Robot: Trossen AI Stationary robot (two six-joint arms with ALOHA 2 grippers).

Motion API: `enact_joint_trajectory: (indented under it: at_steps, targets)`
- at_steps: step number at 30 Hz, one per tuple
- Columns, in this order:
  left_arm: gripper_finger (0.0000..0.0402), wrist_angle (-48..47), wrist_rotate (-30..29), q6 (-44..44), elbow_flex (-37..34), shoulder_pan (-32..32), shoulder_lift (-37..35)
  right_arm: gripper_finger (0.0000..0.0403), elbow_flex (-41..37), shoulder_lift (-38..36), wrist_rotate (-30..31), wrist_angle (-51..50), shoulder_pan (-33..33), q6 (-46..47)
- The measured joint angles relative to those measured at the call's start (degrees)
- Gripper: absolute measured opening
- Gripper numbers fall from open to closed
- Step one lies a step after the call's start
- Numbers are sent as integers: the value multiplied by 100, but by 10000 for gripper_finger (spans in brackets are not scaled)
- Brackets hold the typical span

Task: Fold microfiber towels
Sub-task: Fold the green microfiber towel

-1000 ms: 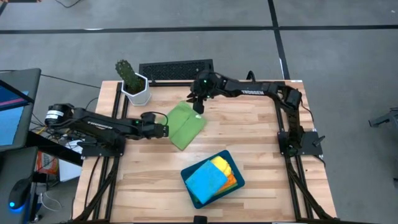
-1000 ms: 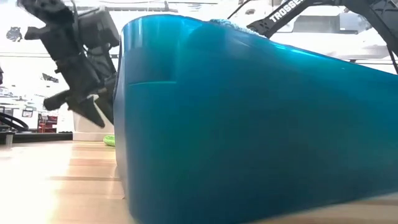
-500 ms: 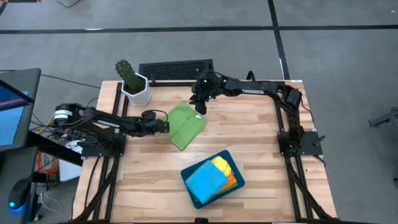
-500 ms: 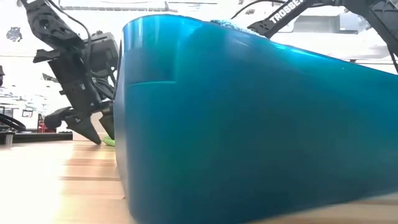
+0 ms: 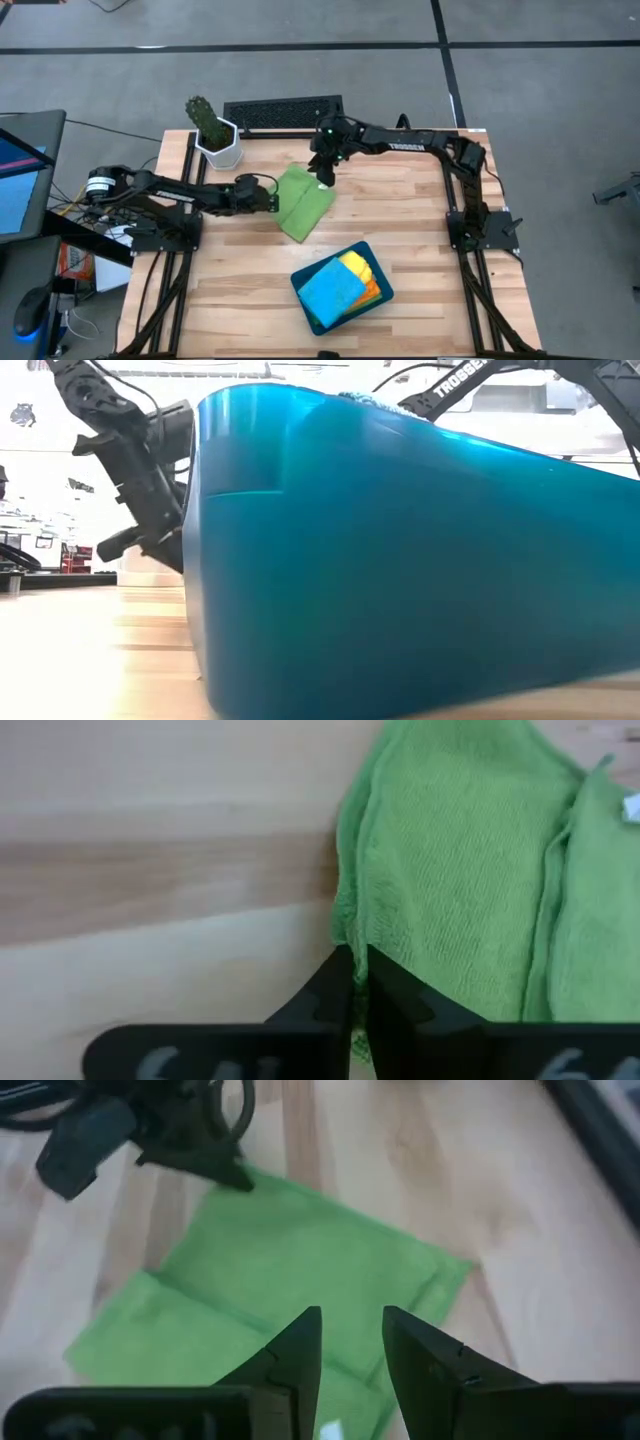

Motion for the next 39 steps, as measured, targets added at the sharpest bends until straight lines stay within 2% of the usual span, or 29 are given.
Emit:
enact_joint_trajectory:
  at_steps: [5, 14, 21, 28, 34, 39]
  targets:
    - [3, -51, 87, 408, 362, -63, -16, 134, 0, 0, -473, -193, -89, 200]
    - [2, -62, 752, 1308, 971, -269, -17, 134, -4, -359, -536, -548, -241, 203]
    - [2, -12, 1111, 1324, 1123, -585, -17, 134, -4, -708, -463, -601, -324, 199]
    - [2, 104, 1114, 1107, 1225, -917, -13, 134, -4, -722, -451, -616, -291, 201]
    - [2, 869, 1192, 847, 1235, -1150, 539, 134, -4, -708, -451, -615, -111, 201]
    - [2, 1274, 1616, 769, 1371, -1271, 1120, 134, -32, -706, -449, -635, 28, 199]
